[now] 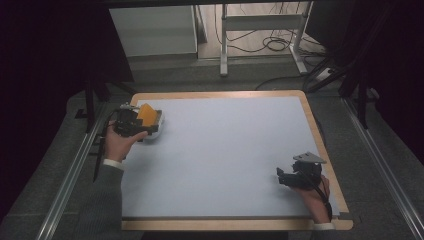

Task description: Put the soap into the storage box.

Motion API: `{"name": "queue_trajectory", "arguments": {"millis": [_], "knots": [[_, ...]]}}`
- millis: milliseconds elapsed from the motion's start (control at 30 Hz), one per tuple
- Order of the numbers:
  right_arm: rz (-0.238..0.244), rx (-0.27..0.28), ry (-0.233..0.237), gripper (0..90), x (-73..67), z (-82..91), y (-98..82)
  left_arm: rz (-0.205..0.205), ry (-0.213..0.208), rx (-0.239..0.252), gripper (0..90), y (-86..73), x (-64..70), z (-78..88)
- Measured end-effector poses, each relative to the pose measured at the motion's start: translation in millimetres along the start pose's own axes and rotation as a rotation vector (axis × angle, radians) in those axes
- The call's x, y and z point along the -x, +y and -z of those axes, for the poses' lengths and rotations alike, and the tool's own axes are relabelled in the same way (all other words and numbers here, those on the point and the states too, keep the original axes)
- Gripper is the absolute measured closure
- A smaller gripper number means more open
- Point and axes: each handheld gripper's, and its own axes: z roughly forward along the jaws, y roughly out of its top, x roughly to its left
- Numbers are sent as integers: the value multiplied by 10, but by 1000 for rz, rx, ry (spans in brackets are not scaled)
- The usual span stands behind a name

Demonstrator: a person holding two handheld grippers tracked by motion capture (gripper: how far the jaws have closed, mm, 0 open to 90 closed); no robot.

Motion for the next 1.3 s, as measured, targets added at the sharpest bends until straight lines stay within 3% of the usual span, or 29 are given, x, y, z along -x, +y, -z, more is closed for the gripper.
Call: {"name": "queue_trajectory", "arguments": {"millis": [233, 767, 1033, 1300], "knots": [[6, 3, 8, 79, -23, -13, 35, -28, -40, 7, 247, -218, 142, 44], [4, 10, -3, 79, -5, 21, 17, -24, -107, -23, 245, -851, 294, -31], [-3, 11, -10, 79, 15, 34, 2, 3, -118, -17, 246, -1040, 295, -50], [15, 10, -1, 79, -17, -1, 23, -6, -120, -21, 240, -1057, 307, -40]]}}
